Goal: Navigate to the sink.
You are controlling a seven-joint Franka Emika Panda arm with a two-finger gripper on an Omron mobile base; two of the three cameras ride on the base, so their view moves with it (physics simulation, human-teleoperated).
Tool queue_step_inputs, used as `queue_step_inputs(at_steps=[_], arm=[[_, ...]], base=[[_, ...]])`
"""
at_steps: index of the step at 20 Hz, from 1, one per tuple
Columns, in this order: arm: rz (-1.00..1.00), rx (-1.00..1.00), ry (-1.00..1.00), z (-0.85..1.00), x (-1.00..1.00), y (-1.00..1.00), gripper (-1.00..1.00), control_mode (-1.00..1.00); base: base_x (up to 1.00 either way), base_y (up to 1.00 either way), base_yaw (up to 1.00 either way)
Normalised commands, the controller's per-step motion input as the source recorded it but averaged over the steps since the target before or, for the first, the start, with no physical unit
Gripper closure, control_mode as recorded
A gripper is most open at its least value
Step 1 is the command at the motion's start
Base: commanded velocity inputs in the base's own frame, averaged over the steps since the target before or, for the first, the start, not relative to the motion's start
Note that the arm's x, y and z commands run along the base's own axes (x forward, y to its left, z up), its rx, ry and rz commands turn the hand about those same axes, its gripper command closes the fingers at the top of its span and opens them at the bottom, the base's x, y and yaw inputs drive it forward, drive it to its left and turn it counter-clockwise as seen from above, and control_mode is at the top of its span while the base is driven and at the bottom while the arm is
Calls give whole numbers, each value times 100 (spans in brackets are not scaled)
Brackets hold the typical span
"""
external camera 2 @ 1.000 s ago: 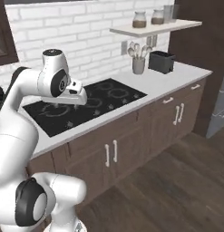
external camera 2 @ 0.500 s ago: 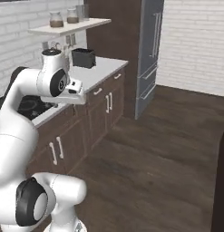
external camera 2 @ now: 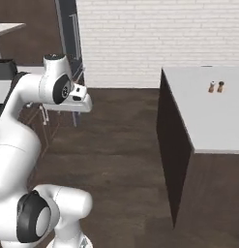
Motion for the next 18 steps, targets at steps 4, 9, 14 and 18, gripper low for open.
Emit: queue_step_inputs(at_steps=[4,9,14,18], arm=[[0,0,0,0,0,0,-100,100],[0,0,0,0,0,0,-100,100],[0,0,0,0,0,0,-100,100],[0,0,0,0,0,0,-100,100]], base=[[17,-47,-60],[37,-72,-55],[52,-80,-54],[51,-77,-56]])
